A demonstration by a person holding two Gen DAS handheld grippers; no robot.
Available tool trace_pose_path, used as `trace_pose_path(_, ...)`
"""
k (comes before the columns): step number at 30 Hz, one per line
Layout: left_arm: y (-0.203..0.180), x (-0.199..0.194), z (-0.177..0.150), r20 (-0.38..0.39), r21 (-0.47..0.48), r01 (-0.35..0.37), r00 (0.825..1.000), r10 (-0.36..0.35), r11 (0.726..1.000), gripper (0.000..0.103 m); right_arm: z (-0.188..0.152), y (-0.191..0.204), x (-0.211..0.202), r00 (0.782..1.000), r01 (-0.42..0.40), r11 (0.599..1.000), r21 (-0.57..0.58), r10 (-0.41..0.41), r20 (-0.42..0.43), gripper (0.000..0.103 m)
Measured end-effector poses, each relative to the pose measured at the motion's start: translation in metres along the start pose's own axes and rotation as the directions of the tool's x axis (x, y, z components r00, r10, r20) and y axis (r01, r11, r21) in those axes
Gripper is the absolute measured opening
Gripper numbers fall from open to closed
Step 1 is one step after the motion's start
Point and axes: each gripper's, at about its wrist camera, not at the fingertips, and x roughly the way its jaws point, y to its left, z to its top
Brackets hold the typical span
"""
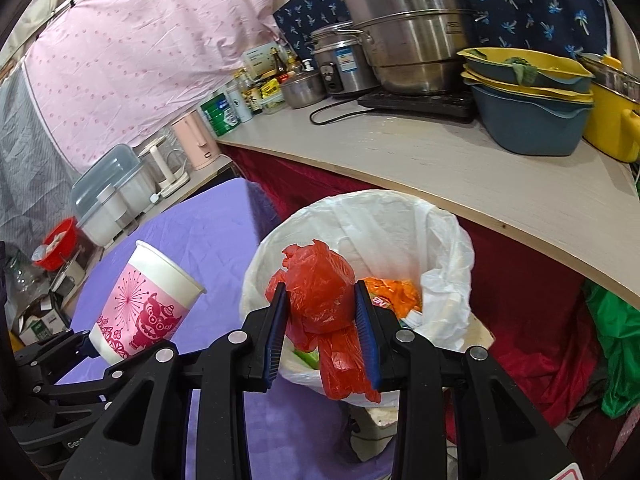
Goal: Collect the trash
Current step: 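Carry the pink cup and red bag over the bin with both tools, then open both tools to drop the cup and red bag into the bin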
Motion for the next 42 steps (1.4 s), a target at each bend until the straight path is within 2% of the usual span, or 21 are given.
trace_pose_path(12, -0.024, 0.021, 0.014, -0.022, 0.026, 0.021, 1.0, -0.02, 0.999, 0.057, 0.008, -0.018, 0.009, 0.999, 0.036, 0.999, 0.025, -0.037, 0.008, 0.032)
trace_pose_path(32, -0.035, 0.049, 0.037, -0.035, 0.024, 0.006, 0.999, -0.005, 1.0, 0.057, 0.029, -0.022, 0.028, 0.998, 0.064, 0.997, 0.039, -0.065, 0.017, 0.035)
trace_pose_path(35, -0.035, 0.051, 0.039, -0.036, 0.018, 0.005, 0.999, -0.004, 1.0, 0.058, 0.029, -0.022, 0.03, 0.997, 0.071, 0.997, 0.036, -0.071, 0.012, 0.037)
trace_pose_path(37, -0.034, 0.053, 0.039, -0.037, 0.018, -0.002, 0.999, 0.003, 1.0, 0.059, 0.028, -0.021, 0.029, 0.997, 0.073, 0.997, 0.039, -0.074, 0.018, 0.045)
trace_pose_path(42, -0.03, 0.055, 0.04, -0.041, 0.001, -0.013, 0.999, 0.014, 1.0, 0.061, 0.031, -0.021, 0.028, 0.997, 0.072, 0.996, 0.045, -0.073, 0.026, 0.049)
